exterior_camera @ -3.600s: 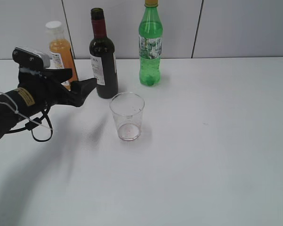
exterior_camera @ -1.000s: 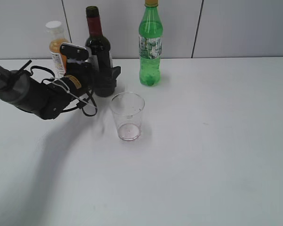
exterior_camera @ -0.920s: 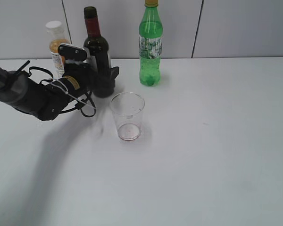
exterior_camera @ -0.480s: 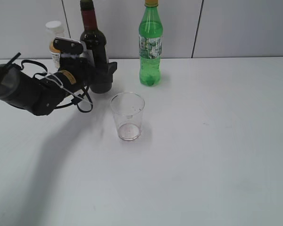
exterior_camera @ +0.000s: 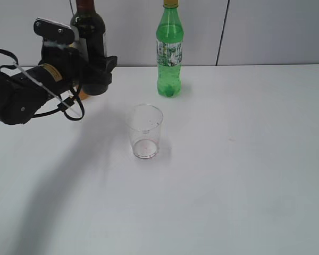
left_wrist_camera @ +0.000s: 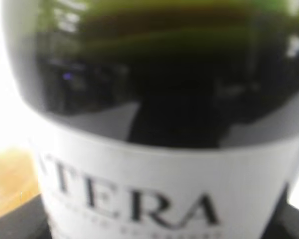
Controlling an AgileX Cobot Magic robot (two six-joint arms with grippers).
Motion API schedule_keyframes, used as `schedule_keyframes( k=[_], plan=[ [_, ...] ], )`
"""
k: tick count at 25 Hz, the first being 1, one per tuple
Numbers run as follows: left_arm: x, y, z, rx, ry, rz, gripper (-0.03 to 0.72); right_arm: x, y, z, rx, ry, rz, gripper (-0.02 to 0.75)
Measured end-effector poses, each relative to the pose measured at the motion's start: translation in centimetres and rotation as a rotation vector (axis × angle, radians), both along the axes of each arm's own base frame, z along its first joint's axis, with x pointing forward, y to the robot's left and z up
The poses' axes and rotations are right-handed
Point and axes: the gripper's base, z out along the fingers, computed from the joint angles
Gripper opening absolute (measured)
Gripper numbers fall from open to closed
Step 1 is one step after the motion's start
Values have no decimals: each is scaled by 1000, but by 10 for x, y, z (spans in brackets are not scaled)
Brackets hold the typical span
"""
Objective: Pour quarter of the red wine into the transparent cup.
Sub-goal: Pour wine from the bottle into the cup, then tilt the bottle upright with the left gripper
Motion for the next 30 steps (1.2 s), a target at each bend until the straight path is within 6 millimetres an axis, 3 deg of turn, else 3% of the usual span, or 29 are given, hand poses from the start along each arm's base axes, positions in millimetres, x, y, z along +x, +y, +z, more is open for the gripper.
schedule_keyframes(
  k=[6,12,21,30],
  plan=[
    [-35,19,2,123,35,142,553,0,0,0,1,0,-1,585],
    [-58,22,-2,276,49,162,553,0,0,0,1,0,-1,585],
    [-69,19,-9,561,10,118,553,0,0,0,1,0,-1,585],
    [-69,24,-11,736,-3,116,552,0,0,0,1,0,-1,585]
  ],
)
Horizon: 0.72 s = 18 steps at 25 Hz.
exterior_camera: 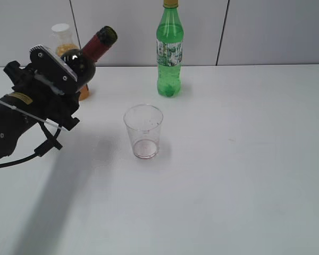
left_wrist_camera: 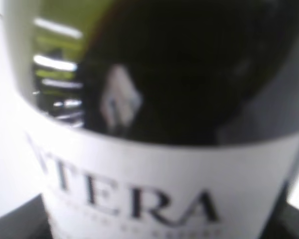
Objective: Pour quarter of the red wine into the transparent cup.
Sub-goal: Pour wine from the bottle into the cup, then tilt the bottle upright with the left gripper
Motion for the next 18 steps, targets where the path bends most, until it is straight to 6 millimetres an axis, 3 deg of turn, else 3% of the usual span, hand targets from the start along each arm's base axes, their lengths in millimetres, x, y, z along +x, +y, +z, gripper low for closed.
schedule_keyframes(
  k=[11,18],
  plan=[
    [1,2,1,214,-35,-45,552,0,0,0,-1,1,1,585],
    [3,3,-9,349,-50,-60,552,0,0,0,0,1,0,585]
  ],
)
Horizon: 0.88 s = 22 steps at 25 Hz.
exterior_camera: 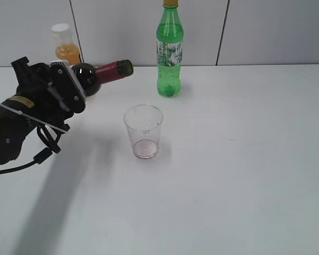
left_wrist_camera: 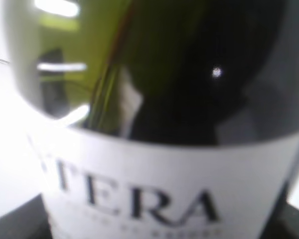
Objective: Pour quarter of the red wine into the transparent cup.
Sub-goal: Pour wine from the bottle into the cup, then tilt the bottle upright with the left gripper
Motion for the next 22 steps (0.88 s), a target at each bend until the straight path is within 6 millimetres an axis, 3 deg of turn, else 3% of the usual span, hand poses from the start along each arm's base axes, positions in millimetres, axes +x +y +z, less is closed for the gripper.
schedule_keyframes(
  k=[7,22],
  plan=[
    [2,2,-6,170,-49,-17,552,0,0,0,0,-1,0,585],
    [3,2,-9,300,-61,-36,552,0,0,0,0,0,0,585]
  ],
)
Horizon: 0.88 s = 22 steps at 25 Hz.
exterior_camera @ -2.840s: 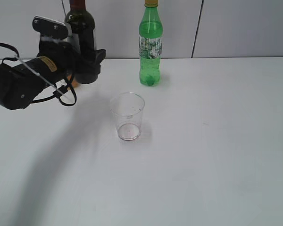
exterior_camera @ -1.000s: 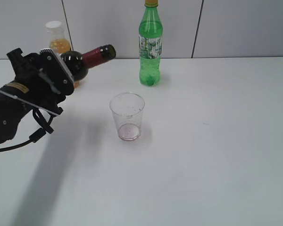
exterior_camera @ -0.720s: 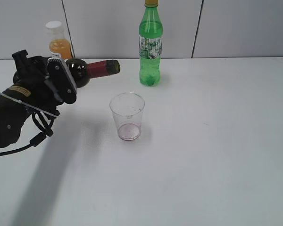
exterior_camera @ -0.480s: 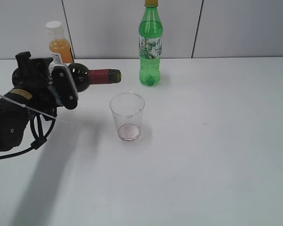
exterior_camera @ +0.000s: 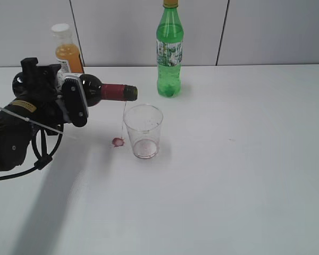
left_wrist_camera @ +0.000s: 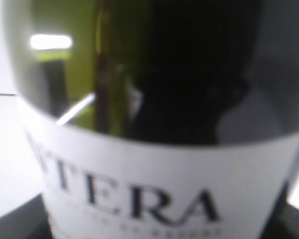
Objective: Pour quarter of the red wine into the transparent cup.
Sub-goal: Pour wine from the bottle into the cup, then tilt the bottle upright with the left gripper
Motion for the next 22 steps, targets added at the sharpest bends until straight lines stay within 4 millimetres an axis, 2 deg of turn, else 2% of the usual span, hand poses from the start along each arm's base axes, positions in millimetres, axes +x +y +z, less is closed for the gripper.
schedule_keyframes(
  k=[7,22],
  plan=[
    [0,-1,2,66,-18,-20,552,0,0,0,0,0,0,585],
    [0,-2,2,84,-21,-34,552,0,0,0,0,0,0,585]
  ],
)
